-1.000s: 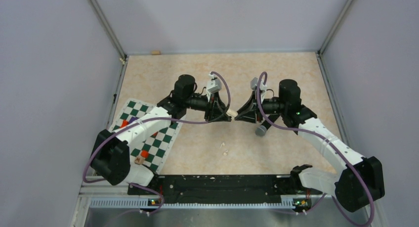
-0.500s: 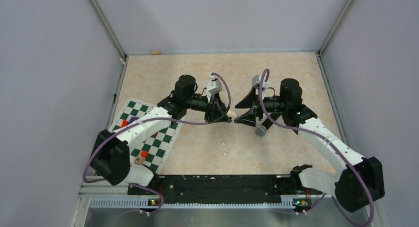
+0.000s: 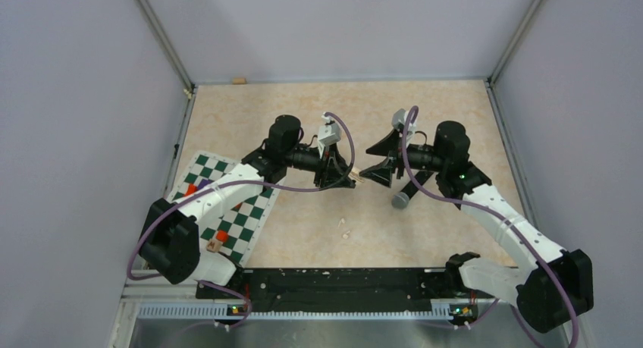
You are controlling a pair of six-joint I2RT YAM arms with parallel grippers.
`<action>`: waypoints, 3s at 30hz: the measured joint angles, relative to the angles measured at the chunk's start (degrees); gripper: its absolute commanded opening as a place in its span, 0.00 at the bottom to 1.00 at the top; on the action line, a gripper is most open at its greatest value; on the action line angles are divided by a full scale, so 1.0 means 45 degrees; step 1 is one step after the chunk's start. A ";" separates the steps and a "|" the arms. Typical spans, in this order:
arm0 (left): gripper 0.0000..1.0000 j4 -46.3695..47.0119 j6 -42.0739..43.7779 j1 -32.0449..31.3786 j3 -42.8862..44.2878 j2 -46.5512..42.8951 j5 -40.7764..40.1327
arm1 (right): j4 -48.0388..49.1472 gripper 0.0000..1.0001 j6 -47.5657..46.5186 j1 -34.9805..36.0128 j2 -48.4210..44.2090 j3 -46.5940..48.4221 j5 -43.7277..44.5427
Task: Insert the wireless bluetooth earbuds into the charging case
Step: Open the charging case, then pick up the earbud from the center of the board.
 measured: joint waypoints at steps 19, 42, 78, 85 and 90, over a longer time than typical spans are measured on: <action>0.07 -0.0126 0.0063 -0.0019 0.0039 0.0000 0.0180 | -0.0010 0.86 -0.1190 -0.0413 -0.1695 0.0000 0.2361; 0.06 -0.5275 0.4809 0.3036 -0.0316 -0.4634 -0.0384 | -0.0690 0.72 -0.1316 0.1020 0.4226 0.0024 0.1477; 0.09 -0.3691 0.2929 0.4206 -0.1817 -0.5926 0.1073 | -0.1996 0.42 -0.2715 0.3298 0.7902 -0.0117 0.1511; 0.09 -0.3609 0.2914 0.4211 -0.1817 -0.5926 0.1117 | -0.1982 0.38 -0.2866 0.3696 0.8024 0.0015 0.1603; 0.09 -0.3604 0.2909 0.4221 -0.1817 -0.5926 0.1127 | -0.1996 0.22 -0.2992 0.3861 0.8194 0.0170 0.1773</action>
